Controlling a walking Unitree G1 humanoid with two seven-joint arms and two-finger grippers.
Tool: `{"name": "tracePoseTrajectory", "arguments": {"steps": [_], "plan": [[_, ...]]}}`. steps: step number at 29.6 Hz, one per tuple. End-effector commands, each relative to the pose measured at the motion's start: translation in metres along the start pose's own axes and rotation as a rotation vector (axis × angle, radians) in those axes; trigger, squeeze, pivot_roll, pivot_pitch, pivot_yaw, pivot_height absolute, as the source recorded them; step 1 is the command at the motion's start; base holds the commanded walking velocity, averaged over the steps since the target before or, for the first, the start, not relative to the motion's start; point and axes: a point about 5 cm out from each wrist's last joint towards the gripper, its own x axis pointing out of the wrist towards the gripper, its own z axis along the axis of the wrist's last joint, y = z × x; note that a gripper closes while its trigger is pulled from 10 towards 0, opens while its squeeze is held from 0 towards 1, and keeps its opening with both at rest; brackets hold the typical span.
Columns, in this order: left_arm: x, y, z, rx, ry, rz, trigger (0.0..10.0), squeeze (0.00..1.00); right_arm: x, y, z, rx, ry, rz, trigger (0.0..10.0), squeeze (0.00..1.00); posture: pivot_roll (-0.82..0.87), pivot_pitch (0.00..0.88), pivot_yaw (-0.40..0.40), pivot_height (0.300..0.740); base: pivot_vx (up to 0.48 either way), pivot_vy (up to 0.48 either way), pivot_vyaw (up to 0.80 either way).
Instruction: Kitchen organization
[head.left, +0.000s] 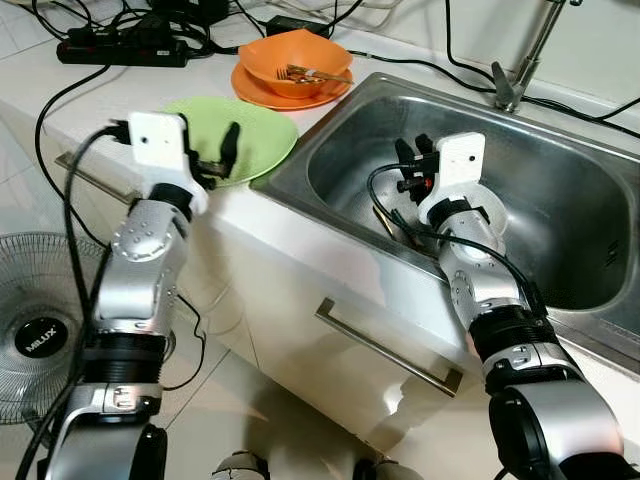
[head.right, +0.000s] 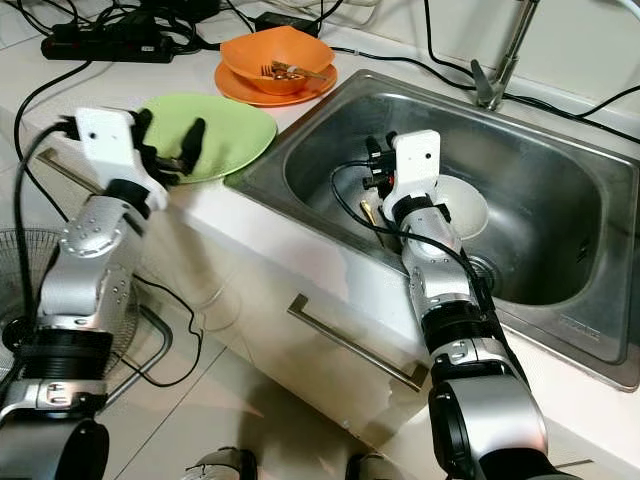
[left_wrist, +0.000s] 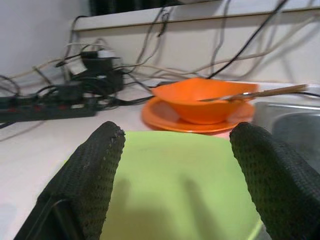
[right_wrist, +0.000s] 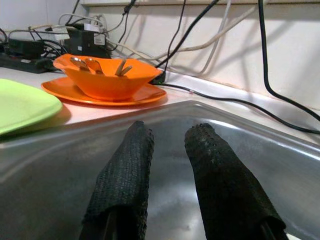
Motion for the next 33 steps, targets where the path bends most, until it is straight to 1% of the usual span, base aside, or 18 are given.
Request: {"name": "tracePoseTrajectory", "arguments": {"steps": [1, 2, 5, 8, 9, 10, 11, 12, 18, 20, 22, 27, 30, 33], "plan": [[0.002, 0.003, 0.002, 0.019, -0.004, 0.015, 10.0, 0.0, -0.002, -0.003, 0.001, 0.013, -0.006, -0.007, 10.0, 0.0, 0.1, 0.097, -0.019, 0.74, 0.0, 0.0, 0.0], [0.003, 0.004, 0.003, 0.034, -0.007, 0.017, 10.0, 0.0, -0.003, -0.001, 0.0, 0.016, -0.006, 0.006, 10.0, 0.0, 0.1, 0.097, -0.019, 0.74, 0.0, 0.0, 0.0], [0.004, 0.006, 0.005, 0.043, -0.008, 0.021, 10.0, 0.0, -0.004, 0.001, 0.0, 0.017, -0.007, 0.026, 10.0, 0.0, 0.1, 0.098, -0.018, 0.74, 0.0, 0.0, 0.0], [0.005, 0.009, 0.005, 0.067, 0.006, 0.024, 10.0, 0.0, -0.006, 0.007, -0.002, 0.037, -0.005, 0.084, 10.0, 0.0, 0.1, 0.098, -0.017, 0.74, 0.0, 0.0, 0.0], [0.005, 0.009, 0.005, 0.067, 0.006, 0.024, 10.0, 0.0, -0.006, 0.007, -0.002, 0.037, -0.005, 0.084, 10.0, 0.0, 0.1, 0.098, -0.017, 0.74, 0.0, 0.0, 0.0], [0.006, 0.011, 0.004, 0.077, 0.02, 0.02, 10.0, 0.0, -0.008, 0.013, -0.003, 0.039, -0.004, 0.139, 10.0, 0.0, 0.1, 0.099, -0.017, 0.74, 0.0, 0.0, 0.0], [0.006, 0.011, 0.003, 0.083, 0.029, 0.014, 10.0, 0.0, -0.01, 0.017, -0.004, 0.037, -0.002, 0.168, 10.0, 0.0, 0.1, 0.099, -0.017, 0.74, 0.0, 0.0, 0.0], [0.006, 0.011, 0.003, 0.083, 0.029, 0.014, 10.0, 0.0, -0.01, 0.017, -0.004, 0.037, -0.002, 0.168, 10.0, 0.0, 0.1, 0.099, -0.017, 0.74, 0.0, 0.0, 0.0], [0.006, 0.008, 0.0, 0.093, 0.055, -0.016, 10.0, 0.0, -0.014, 0.026, -0.006, 0.041, 0.004, 0.238, 10.0, 0.0, 0.1, 0.101, -0.015, 0.74, 0.0, 0.0, 0.0], [0.006, 0.005, -0.001, 0.095, 0.072, -0.05, 10.0, 0.0, -0.017, 0.031, -0.006, 0.049, 0.004, 0.293, 10.0, 0.0, 0.1, 0.101, -0.015, 0.74, 0.0, 0.0, 0.0], [0.007, 0.002, -0.002, 0.095, 0.083, -0.073, 10.0, 0.0, -0.019, 0.033, -0.006, 0.051, 0.001, 0.318, 10.0, 0.0, 0.1, 0.101, -0.015, 0.74, 0.0, 0.0, 0.0], [0.006, -0.002, -0.004, 0.087, 0.099, -0.101, 10.0, 0.0, -0.02, 0.035, -0.006, 0.054, 0.0, 0.326, 10.0, 0.0, 0.1, 0.101, -0.016, 0.74, 0.0, 0.0, 0.0], [0.004, -0.005, -0.008, 0.061, 0.124, -0.113, 10.0, 0.0, -0.02, 0.036, -0.006, 0.056, 0.003, 0.329, 10.0, 0.0, 0.1, 0.104, -0.016, 0.74, 0.0, 0.0, 0.0], [0.004, -0.006, -0.01, 0.055, 0.132, -0.118, 10.0, 0.0, -0.021, 0.036, -0.006, 0.056, 0.004, 0.331, 10.0, 0.0, 0.1, 0.105, -0.016, 0.74, 0.0, 0.0, 0.0]]}}
